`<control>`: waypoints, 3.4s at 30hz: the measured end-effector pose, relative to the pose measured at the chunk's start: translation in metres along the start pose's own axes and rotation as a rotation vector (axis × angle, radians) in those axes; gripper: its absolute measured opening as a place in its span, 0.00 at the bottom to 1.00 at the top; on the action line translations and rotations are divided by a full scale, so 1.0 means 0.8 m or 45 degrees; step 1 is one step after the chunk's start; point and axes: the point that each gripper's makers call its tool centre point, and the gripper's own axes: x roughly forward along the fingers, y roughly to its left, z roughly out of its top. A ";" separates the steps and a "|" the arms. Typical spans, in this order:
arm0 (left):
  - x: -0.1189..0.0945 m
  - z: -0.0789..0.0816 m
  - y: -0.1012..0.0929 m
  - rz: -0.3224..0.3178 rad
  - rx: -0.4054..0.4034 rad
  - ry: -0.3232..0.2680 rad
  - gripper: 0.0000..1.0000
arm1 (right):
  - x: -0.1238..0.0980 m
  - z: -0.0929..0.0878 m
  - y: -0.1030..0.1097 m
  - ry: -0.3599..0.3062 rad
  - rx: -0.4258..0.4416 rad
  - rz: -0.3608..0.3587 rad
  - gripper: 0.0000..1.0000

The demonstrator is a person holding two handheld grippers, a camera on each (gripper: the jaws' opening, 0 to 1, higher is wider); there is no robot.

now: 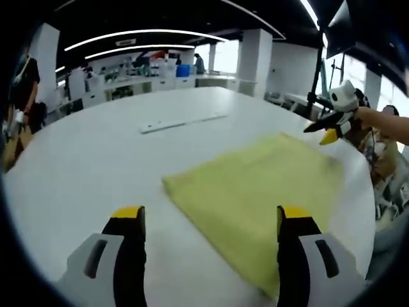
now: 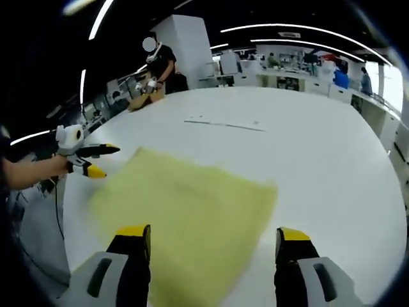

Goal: Fold the garment on the visible template until the final outline fits inside the template.

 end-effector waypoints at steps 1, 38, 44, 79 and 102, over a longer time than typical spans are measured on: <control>-0.003 -0.001 -0.002 -0.004 -0.002 0.002 0.84 | -0.003 -0.003 0.002 0.002 -0.001 0.002 0.79; -0.076 -0.062 -0.088 -0.160 -0.284 -0.054 0.46 | -0.061 -0.106 0.040 -0.018 0.200 0.050 0.50; -0.076 -0.073 -0.088 -0.158 -0.340 -0.022 0.29 | -0.063 -0.110 0.035 -0.026 0.242 0.034 0.35; -0.081 -0.091 -0.090 -0.157 -0.349 0.070 0.00 | -0.074 -0.125 0.025 -0.030 0.206 -0.010 0.00; -0.106 -0.106 -0.110 -0.177 -0.268 0.111 0.00 | -0.094 -0.145 0.045 -0.007 0.177 0.004 0.00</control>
